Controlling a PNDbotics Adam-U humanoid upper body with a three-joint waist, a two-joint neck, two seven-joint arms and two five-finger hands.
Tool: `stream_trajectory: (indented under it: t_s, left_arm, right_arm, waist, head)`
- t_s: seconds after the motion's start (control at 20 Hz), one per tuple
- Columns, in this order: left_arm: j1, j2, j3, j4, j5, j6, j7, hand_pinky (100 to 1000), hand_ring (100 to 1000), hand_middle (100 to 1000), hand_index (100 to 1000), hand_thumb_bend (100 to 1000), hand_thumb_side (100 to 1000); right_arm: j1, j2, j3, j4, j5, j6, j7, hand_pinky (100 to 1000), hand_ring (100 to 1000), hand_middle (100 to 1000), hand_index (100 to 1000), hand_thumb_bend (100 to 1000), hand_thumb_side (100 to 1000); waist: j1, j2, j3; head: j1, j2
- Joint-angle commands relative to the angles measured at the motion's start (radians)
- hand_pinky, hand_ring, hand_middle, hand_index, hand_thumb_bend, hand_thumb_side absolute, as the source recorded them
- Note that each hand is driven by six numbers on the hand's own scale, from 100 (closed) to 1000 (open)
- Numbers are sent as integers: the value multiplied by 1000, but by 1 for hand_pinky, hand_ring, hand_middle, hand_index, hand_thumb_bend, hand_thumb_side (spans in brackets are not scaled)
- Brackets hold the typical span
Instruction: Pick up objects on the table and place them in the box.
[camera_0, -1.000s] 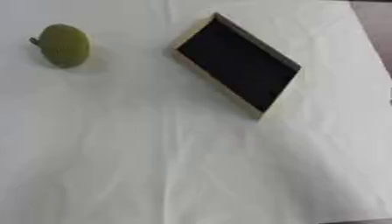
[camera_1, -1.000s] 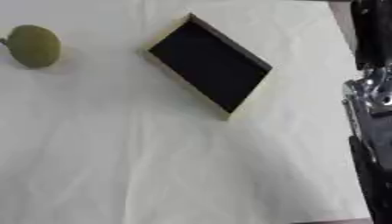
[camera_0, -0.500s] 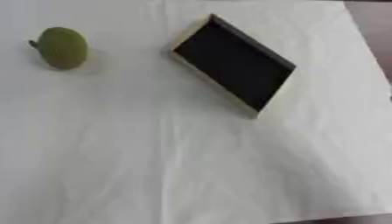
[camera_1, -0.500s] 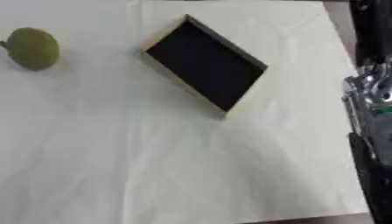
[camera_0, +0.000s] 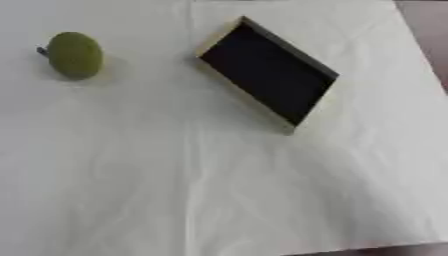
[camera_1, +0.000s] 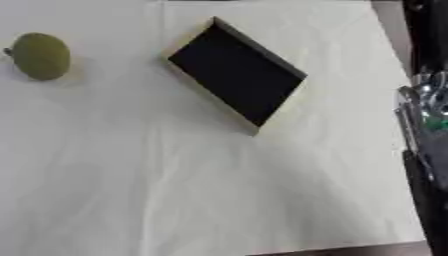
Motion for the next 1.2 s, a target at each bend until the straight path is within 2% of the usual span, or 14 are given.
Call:
stream_trajectory:
  t_s: [0.05, 0.3, 0.75, 0.95, 1.2]
  left_arm:
    - [-47, 66, -35, -15, -97, 11, -98, 916, 898, 861, 960, 552, 171]
    - [-124, 98, -90, -15, -121, 24, -239, 940, 911, 876, 958, 568, 100]
    - [-244, 93, -169, -9, -121, 110, -505, 963, 921, 885, 955, 651, 100]
    - [-297, 77, -197, 24, -195, 91, -601, 978, 924, 883, 961, 661, 100]
    - [-393, 42, -249, 119, -215, 59, -712, 988, 925, 883, 963, 663, 100]
  right_arm:
    - [-11, -31, 0, -21, 2, -3, 5, 847, 712, 666, 757, 100, 666]
    - [-14, -32, 5, -21, 0, -4, 11, 847, 711, 665, 757, 100, 666]
    - [-15, -28, 11, -21, -3, -2, 17, 847, 711, 665, 757, 100, 668]
    - [-15, -27, 12, -21, -4, -1, 19, 847, 711, 665, 757, 100, 666]
    - [-18, -24, 19, -21, -6, 0, 27, 847, 711, 665, 757, 100, 663]
  waist:
    - [6, -27, -2]
    - [8, -28, -8]
    - [11, -33, -19]
    - [12, -36, -21]
    - [12, -44, -18]
  head:
    - [-2, 8]
    - [-5, 9]
    - [16, 5]
    - [20, 3]
    - [20, 15]
